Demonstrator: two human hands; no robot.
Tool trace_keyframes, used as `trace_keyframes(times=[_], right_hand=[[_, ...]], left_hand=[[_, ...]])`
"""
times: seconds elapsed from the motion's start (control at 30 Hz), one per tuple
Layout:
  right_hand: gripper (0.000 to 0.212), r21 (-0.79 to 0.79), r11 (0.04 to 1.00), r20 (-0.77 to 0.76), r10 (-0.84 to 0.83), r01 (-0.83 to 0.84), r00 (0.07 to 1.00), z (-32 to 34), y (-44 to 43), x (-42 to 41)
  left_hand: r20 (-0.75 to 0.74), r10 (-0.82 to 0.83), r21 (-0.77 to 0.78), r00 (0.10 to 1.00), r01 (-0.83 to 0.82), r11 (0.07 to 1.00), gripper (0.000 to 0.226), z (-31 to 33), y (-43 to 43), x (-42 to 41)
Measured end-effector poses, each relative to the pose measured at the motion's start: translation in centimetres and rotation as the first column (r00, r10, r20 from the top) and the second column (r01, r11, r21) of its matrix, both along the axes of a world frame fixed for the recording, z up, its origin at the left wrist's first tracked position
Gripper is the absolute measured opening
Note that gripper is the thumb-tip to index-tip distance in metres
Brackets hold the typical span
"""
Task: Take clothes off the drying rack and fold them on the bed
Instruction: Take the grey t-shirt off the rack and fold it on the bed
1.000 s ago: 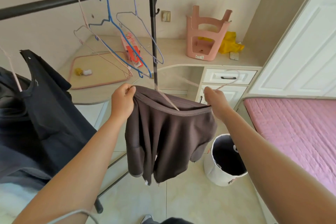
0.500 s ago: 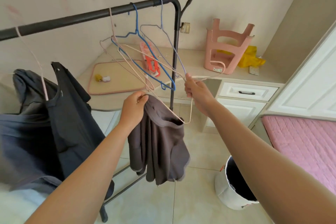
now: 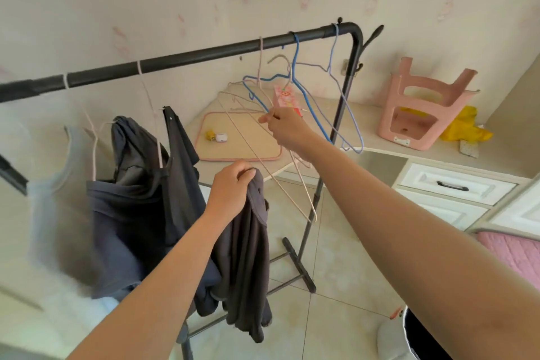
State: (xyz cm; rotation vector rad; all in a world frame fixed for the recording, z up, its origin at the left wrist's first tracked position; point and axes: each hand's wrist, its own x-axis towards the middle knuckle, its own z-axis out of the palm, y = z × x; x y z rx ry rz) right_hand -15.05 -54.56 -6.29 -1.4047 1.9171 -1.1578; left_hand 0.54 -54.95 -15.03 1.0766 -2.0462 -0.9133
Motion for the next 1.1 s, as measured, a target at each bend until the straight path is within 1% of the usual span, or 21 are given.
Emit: trace_keyframes(times=[0.17, 0.3, 0.37, 0.4, 0.47, 0.57, 0.67, 0.8, 0.9, 1.0, 1.1], right_hand=[[0.029, -0.060, 0.998, -0.138, -0.001, -0.007, 0.990, 2.8, -5.1, 2.8], [0.020, -0.040, 0.998, -0.148, -0.043, 0.038, 0.988, 2.9, -8.8, 3.9], [0.023, 0.001, 0.999, -0.169, -0.050, 0.051, 0.984, 2.8, -10.3, 4.3], [0.024, 0.012, 0.998, -0.164, -0.054, 0.057, 0.985, 2.5, -10.7, 4.3], [0.024, 0.045, 0.997, -0.108, -0.055, 0.060, 0.993, 1.7, -11.3, 4.1], [0.015, 0.069, 0.996, -0.059, -0.057, 0.061, 0.997, -0.1, -11.6, 4.1], [0.019, 0.026, 0.997, -0.064, -0.070, 0.072, 0.995, -1.3, -11.3, 3.9], [0.022, 0.007, 0.998, -0.093, -0.062, 0.063, 0.994, -1.9, -10.0, 3.4], [0.023, 0.007, 0.999, -0.069, -0.043, 0.044, 0.997, -2.1, -7.7, 2.8], [0.021, 0.006, 0.999, -0.105, -0.035, 0.036, 0.994, -2.7, -4.2, 1.6], [0.026, 0.007, 0.998, -0.015, -0.058, 0.058, 0.998, -3.3, -0.2, 0.5]], left_hand=[[0.023, -0.001, -0.015, 1.000, 0.002, 1.000, 0.017, -0.1, -1.5, 2.5], [0.033, 0.004, -0.007, 0.999, -0.003, 1.000, 0.019, -0.3, -2.3, 4.4], [0.040, 0.003, -0.012, 0.999, -0.003, 1.000, 0.020, -0.4, -2.7, 5.5], [0.043, 0.000, -0.012, 0.999, 0.000, 1.000, 0.019, -0.5, -2.8, 5.8], [0.049, -0.011, -0.007, 0.999, 0.011, 1.000, 0.019, -0.5, -3.0, 6.5], [0.054, -0.036, 0.013, 0.998, 0.036, 0.999, 0.019, -0.9, -3.6, 7.1], [0.034, -0.064, 0.027, 0.997, 0.063, 0.998, 0.017, -1.0, -3.6, 7.1], [0.056, -0.173, 0.022, 0.983, 0.172, 0.985, 0.019, -1.2, -3.3, 5.9], [0.083, -0.235, -0.016, 0.968, 0.238, 0.971, 0.020, -1.0, -2.6, 4.5], [0.065, -0.304, -0.034, 0.950, 0.307, 0.951, 0.021, -0.7, -1.1, 3.0], [0.049, -0.362, -0.027, 0.931, 0.364, 0.931, 0.018, 0.0, 0.7, 1.5]])
